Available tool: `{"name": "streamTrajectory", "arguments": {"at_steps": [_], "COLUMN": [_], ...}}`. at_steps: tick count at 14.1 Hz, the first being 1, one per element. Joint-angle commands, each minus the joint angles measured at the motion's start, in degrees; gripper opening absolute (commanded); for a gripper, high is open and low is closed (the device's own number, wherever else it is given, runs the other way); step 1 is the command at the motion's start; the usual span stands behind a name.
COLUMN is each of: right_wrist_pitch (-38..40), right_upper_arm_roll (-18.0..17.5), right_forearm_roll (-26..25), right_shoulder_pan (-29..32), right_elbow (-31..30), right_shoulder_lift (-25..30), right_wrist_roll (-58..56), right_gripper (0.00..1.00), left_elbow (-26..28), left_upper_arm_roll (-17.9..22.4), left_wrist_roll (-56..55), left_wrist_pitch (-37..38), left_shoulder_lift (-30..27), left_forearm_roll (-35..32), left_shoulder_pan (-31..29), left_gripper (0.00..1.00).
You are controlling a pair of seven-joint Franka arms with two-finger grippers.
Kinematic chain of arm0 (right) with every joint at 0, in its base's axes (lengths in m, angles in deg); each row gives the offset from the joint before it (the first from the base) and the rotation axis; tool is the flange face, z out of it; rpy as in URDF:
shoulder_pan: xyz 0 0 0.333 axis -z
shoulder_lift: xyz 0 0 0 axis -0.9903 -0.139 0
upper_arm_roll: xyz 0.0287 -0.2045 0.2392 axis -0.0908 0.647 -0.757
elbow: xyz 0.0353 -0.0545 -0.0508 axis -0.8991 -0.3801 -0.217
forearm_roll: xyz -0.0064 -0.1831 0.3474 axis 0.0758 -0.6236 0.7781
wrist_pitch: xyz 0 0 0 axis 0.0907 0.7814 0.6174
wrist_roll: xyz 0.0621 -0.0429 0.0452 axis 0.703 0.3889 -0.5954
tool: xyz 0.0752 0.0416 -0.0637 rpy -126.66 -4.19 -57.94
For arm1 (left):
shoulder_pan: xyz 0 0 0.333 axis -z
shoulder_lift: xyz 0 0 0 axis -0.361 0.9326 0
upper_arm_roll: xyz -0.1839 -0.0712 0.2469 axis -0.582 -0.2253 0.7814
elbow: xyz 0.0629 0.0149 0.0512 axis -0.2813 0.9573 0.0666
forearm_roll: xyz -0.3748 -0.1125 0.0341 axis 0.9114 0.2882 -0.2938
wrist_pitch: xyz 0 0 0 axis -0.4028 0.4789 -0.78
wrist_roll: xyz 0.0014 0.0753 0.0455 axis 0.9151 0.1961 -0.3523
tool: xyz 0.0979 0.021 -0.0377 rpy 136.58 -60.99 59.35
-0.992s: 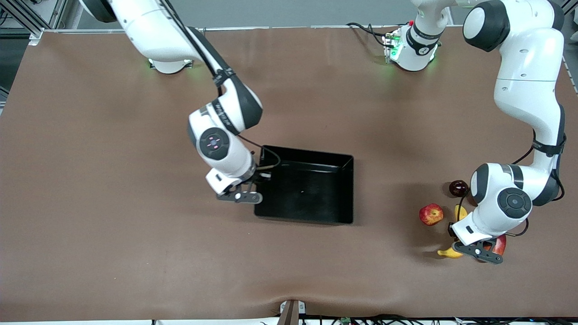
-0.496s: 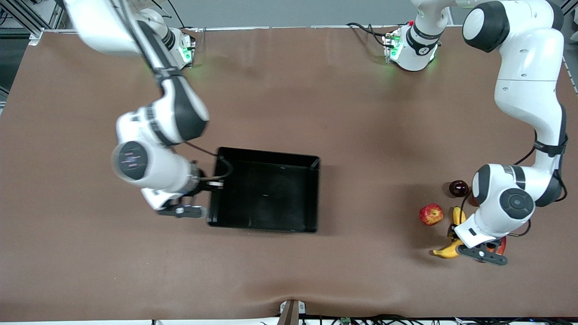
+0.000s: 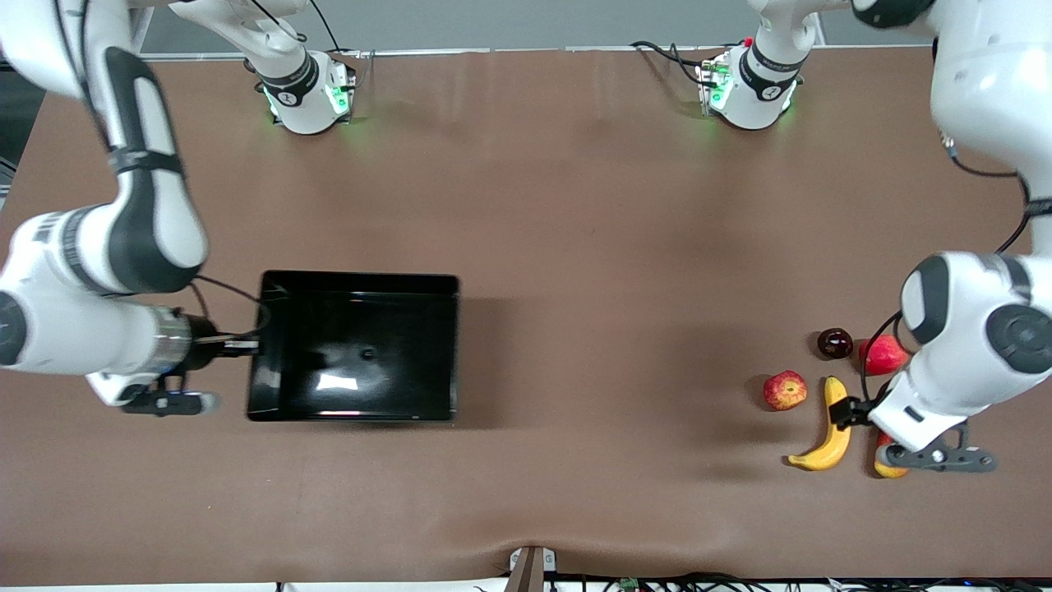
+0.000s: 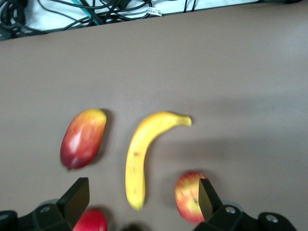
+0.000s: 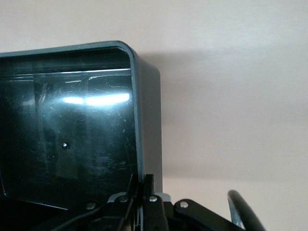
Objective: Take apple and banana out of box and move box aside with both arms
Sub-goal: 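Slide the tray further with the right gripper while the left gripper withdraws, then open the right gripper and release the tray rim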
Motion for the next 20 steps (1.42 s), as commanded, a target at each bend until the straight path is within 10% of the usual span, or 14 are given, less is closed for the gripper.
{"name": "streamTrajectory", "arguments": {"at_steps": [1, 15, 20], "right_wrist_pitch": [-0.3, -13.1, -19.7], "right_upper_arm_roll": [-1.1, -1.0, -1.0], "right_forearm_roll": [1.4, 1.0, 1.1], "right_shoulder_pan": [4.8, 20.1, 21.8], "right_elbow": [-4.4, -17.3, -23.9], "right_shoulder_lift": [2.9, 2.3, 2.4], "right_wrist_roll": [-6.0, -28.4, -28.2], "right_gripper": [0.0, 0.0, 0.0], "left_elbow": [2.1, 9.8, 15.8], "left_upper_arm_roll": [-0.2, -0.8, 7.3], "left_wrist_roll": [-1.3, 1.6, 2.0], "left_wrist_pitch": [7.9, 25.6, 25.7], "left_shoulder_lift": [-7.4, -32.4, -39.0], "left_forearm_roll": [2.2, 13.1, 14.7], "left_shoulder_pan": [-0.1, -0.1, 6.7], "left_gripper": [1.0, 1.0, 1.0]}}
